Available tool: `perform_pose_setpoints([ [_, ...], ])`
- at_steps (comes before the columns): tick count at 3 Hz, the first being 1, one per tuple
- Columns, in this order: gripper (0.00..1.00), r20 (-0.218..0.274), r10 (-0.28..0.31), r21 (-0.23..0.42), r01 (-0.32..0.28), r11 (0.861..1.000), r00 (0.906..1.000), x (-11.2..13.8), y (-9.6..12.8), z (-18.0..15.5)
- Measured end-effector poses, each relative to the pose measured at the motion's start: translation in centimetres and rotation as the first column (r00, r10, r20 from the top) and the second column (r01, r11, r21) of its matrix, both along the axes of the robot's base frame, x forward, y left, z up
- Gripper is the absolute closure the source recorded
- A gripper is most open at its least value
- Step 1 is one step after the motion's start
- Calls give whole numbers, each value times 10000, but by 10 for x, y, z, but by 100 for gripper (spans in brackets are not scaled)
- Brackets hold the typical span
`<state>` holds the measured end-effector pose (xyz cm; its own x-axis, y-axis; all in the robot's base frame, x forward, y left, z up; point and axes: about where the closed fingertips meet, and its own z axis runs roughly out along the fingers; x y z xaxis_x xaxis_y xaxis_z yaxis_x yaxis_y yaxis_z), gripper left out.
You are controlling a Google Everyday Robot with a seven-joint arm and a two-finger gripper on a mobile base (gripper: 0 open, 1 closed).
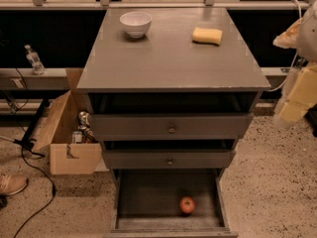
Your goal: Pick apple from bottom drawer and place on counter
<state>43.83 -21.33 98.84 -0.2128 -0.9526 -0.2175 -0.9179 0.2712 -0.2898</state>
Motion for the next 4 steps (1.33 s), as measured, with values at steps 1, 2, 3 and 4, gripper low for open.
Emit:
perform_pose_setpoints([
  [1,0,-24,16,88,-16,10000,10000,0,2,-4],
  [2,0,-471,190,940,-145,9955,9987,1,23,-44],
  [3,0,-1212,269,2393,29,9710,9923,-3,57,-97],
  [4,0,-1211,270,2393,28,9709,9923,-3,57,-97],
])
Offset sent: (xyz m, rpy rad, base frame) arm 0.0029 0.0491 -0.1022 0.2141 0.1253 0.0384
